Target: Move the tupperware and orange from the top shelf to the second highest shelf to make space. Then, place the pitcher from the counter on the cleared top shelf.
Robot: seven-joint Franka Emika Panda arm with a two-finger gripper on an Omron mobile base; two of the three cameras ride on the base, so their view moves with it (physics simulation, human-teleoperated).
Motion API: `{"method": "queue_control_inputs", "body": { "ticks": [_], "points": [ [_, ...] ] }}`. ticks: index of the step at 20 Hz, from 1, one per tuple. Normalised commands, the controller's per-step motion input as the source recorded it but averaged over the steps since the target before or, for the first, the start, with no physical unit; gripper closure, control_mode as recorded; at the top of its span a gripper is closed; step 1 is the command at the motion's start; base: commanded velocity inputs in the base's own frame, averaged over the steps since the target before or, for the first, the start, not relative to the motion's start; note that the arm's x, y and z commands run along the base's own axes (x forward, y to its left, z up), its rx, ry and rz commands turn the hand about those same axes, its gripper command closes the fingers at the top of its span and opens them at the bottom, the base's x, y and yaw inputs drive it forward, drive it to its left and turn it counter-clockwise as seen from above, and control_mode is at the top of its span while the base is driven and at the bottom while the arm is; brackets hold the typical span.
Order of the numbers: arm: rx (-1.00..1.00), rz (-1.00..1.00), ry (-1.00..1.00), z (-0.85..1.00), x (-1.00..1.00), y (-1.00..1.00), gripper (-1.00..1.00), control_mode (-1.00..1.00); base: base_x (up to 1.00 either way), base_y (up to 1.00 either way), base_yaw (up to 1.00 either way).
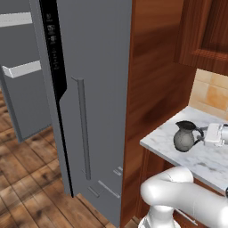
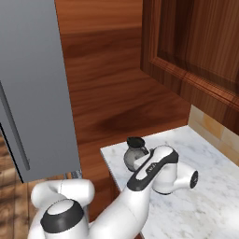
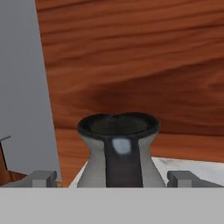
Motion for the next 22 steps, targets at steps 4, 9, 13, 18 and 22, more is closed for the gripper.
{"method": "queue_control_inputs", "body": {
  "ticks": [4, 9, 13, 18, 22],
  "points": [
    [0.00, 0.00, 0.02, -0.09, 0.19, -0.02, -1.00, -1.00, 0.00, 0.00, 0.00],
    [0.01, 0.00, 0.00, 0.00, 0.12, -0.12, -1.00, -1.00, 0.00, 0.00, 0.00],
    [0.01, 0.00, 0.04, -0.01, 0.13, -0.02, -1.00, -1.00, 0.00, 0.00, 0.00],
    [0.00, 0.00, 0.08, -0.04, 0.07, 0.00, 1.00, -1.00, 0.00, 0.00, 0.00],
    [0.00, 0.00, 0.00, -0.01, 0.00, 0.00, 1.00, -1.00, 0.00, 0.00, 0.00]
  ]
}}
